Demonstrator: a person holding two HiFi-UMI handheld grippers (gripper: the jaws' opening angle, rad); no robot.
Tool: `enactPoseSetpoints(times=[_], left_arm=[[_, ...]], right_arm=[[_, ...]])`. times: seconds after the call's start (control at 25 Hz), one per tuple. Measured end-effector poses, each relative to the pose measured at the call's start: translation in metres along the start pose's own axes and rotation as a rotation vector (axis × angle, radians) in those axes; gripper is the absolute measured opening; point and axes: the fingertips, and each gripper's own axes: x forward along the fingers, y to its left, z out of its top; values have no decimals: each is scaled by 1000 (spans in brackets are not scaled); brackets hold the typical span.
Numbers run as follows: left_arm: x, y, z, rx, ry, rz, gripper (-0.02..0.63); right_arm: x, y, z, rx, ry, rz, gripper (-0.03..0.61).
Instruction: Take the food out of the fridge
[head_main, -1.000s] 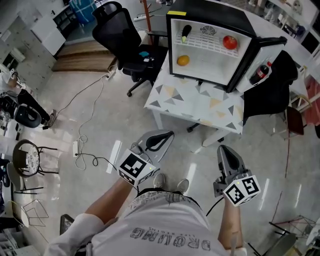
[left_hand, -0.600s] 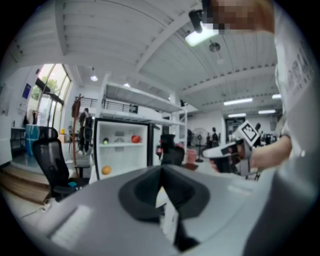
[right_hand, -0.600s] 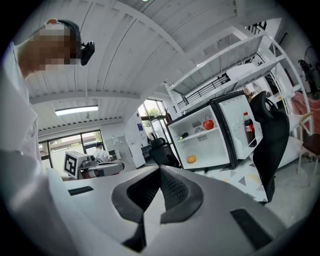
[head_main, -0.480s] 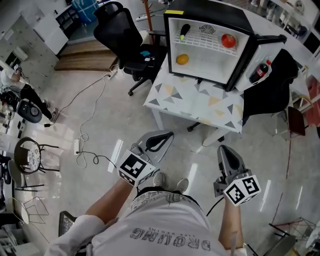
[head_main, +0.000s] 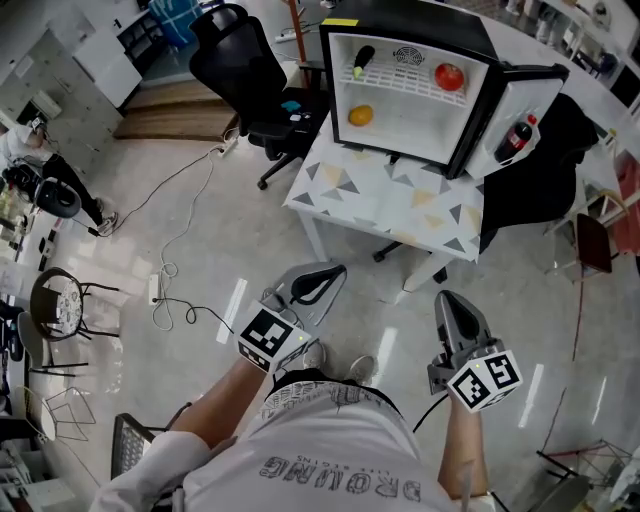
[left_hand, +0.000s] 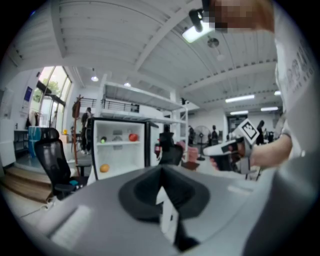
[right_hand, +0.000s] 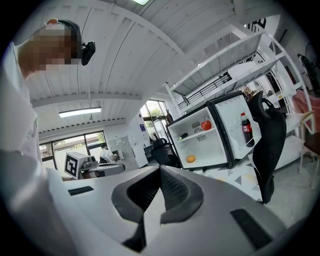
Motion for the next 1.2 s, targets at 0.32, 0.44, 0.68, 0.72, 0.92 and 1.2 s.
enactPoseSetpoints(times=[0.32, 0.44, 0.68, 0.72, 0.92, 1.2], left_arm=[[7, -17, -3, 3, 18, 12, 8], [9, -19, -2, 8, 18, 15, 8], [17, -21, -2, 13, 22, 17, 8], [19, -21, -1, 14, 22, 17, 8], [27, -17, 0, 13, 16, 25, 6], [38, -8, 0, 10, 9, 35, 8]], right_arm=[[-13, -13, -3, 8, 3, 12, -12], [-15, -17, -3, 11, 3, 15, -12], [-17, -27, -2, 14, 2, 15, -12], [-17, -29, -1, 14, 2, 14, -12], [-12, -37, 2, 11, 3, 16, -12], [-3, -48, 8, 6, 0, 19, -12]])
